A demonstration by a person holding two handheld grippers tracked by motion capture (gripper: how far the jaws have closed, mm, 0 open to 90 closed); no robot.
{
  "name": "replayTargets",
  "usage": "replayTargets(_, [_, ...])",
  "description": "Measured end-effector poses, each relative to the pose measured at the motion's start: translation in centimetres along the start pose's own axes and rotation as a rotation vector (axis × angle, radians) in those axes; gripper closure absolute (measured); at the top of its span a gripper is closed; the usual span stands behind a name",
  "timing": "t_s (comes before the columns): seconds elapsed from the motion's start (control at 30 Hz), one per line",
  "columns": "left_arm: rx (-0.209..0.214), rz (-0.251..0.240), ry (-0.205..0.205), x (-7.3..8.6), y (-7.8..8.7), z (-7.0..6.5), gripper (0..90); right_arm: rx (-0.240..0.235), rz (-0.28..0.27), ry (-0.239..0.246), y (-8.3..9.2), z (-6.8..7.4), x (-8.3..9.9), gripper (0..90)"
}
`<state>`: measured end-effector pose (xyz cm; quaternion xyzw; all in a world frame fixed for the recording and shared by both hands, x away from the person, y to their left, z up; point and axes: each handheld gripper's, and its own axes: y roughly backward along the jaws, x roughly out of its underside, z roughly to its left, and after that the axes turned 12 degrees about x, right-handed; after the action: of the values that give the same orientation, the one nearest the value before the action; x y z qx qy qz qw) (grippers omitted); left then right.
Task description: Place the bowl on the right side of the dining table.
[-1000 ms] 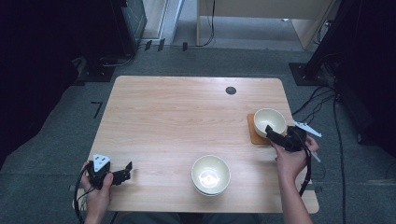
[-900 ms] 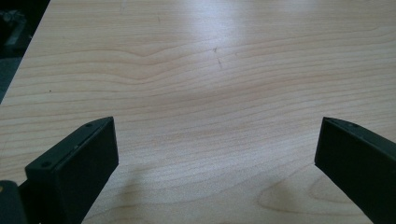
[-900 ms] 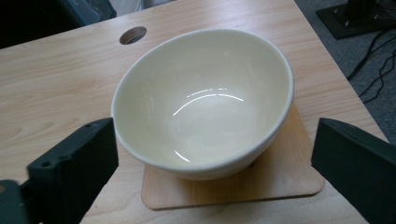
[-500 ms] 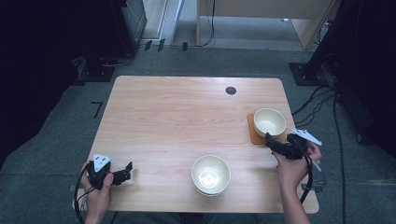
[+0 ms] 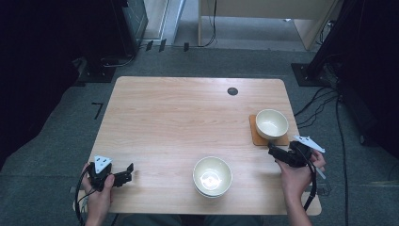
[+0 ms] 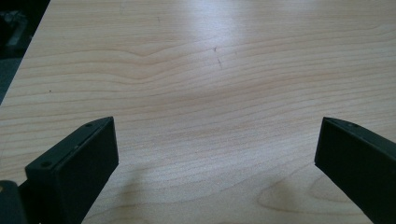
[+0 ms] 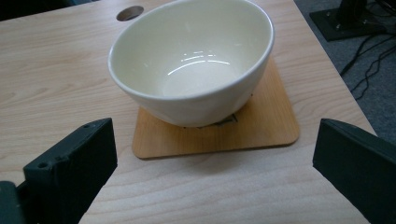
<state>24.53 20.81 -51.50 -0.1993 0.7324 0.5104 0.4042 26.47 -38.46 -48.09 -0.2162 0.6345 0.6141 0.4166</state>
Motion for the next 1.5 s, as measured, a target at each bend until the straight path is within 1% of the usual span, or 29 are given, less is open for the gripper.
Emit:
replayTargets(0.07, [0.0, 0.001, -0.001, 0.0, 0.0, 0.0, 0.0, 0.008, 0.004, 0.005, 0.0, -0.1, 0.2, 0.0])
replayTargets(0.2, [0.0, 0.001, -0.001, 0.0, 0.0, 0.0, 0.0, 0.006, 0.009, 0.01, 0.2, -0.1, 0.4, 0.0])
replayTargets(0.37, [-0.001, 0.001, -0.001, 0.0, 0.0, 0.0, 0.0, 0.001, 0.013, 0.029, 0.5, -0.2, 0.7, 0.0])
replayTargets(0.63, [-0.001, 0.002, -0.001, 0.0, 0.0, 0.0, 0.0, 0.004, 0.025, 0.033, 0.8, -0.8, 1.4, 0.0])
replayTargets(0.9, [-0.002, 0.003, -0.002, 0.0, 0.0, 0.0, 0.0, 0.007, 0.03, 0.047, 1.2, -1.4, 2.1, 0.0])
replayTargets(0.93, [-0.003, 0.003, -0.002, 0.0, 0.0, 0.0, 0.0, 0.009, 0.031, 0.055, 1.3, -1.6, 2.4, 0.0])
replayTargets(1.23, [-0.003, 0.003, -0.002, 0.0, 0.0, 0.0, 0.0, 0.016, 0.042, 0.065, 1.7, -2.2, 3.3, 0.0])
replayTargets(1.37, [-0.003, 0.003, -0.002, 0.0, 0.0, 0.0, 0.0, 0.018, 0.046, 0.08, 2.1, -2.5, 3.9, 0.0])
replayTargets(1.5, [-0.003, 0.003, -0.002, 0.0, 0.0, 0.0, 0.0, 0.021, 0.048, 0.079, 2.3, -2.8, 4.2, 0.0])
